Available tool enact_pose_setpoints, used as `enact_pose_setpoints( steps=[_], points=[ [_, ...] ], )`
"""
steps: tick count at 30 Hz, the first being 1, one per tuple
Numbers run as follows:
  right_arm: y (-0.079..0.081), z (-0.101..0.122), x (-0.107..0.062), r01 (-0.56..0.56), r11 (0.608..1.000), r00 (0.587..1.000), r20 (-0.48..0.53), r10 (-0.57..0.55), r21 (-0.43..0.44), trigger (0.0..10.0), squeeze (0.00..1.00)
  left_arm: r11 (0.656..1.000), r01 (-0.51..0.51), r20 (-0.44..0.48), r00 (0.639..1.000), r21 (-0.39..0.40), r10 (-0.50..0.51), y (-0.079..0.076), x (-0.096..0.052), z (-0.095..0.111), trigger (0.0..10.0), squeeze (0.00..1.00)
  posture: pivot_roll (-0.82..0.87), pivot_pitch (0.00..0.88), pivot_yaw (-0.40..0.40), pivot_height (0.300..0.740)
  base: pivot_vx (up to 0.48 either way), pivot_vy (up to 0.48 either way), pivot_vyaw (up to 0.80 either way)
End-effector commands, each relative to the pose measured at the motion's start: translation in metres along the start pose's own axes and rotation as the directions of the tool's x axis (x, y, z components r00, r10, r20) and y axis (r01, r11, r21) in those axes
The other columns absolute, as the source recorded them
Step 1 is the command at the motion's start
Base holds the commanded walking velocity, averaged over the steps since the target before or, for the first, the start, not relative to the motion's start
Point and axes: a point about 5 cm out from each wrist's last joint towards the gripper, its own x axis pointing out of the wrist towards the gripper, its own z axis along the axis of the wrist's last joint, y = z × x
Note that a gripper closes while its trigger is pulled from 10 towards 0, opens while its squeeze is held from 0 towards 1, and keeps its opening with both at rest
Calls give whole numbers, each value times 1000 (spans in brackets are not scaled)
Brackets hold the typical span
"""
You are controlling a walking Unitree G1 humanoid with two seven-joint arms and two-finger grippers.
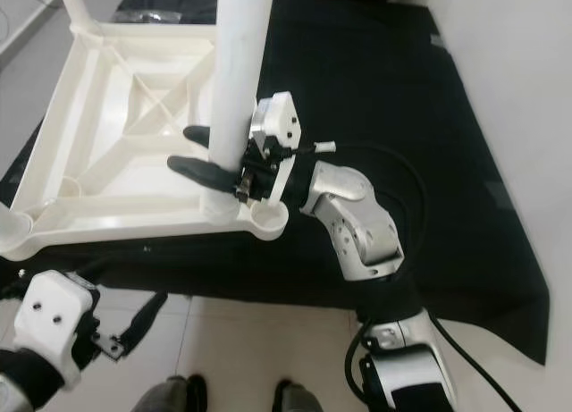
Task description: Building children table
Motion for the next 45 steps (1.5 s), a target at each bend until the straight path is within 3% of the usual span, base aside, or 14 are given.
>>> enact_pose_setpoints(
  steps=[1,5,11,15,17,20,32,40,45],
  points=[
    [-4,1,-1,5,1000,999,35,-6,17,10000,0,999,32,29,999,21,-33,-4,-3,6,10000,0,65,272,-70,740,0,0,0],
    [-14,-4,-7,-4,998,999,54,1,60,10000,0,997,32,57,998,74,-36,-1,-3,12,10000,0,80,287,-72,740,0,0,0],
    [-18,0,-22,-173,979,982,95,163,107,10000,0,997,38,73,996,63,-43,2,-6,14,10000,0,99,307,-69,740,0,0,0],
    [-23,0,-23,-198,978,979,60,194,69,10000,0,996,61,73,995,67,-66,0,-7,14,10000,0,109,324,-61,740,0,0,0],
    [-28,2,-18,-213,977,977,21,213,2,10000,0,995,86,72,993,50,-90,-2,-11,14,10000,0,126,344,-56,740,0,0,0],
    [-27,-1,-13,-249,968,969,-12,249,-27,10000,0,994,102,77,991,43,-105,-2,-13,14,10000,0,140,363,-51,740,0,0,0],
    [-18,-11,-7,-394,919,917,-81,391,-21,10000,0,990,134,88,987,34,-136,-3,-18,14,10000,0,143,385,-47,740,0,0,0],
    [-39,0,-8,-391,918,916,-120,382,-65,10000,0,988,148,96,984,36,-151,-6,-21,14,10000,0,136,380,-61,740,0,0,0],
    [-43,5,-8,-397,915,914,-124,387,-73,10000,0,988,151,100,983,34,-153,-7,-21,14,10000,0,135,379,-63,740,0,0,0]
  ],
)
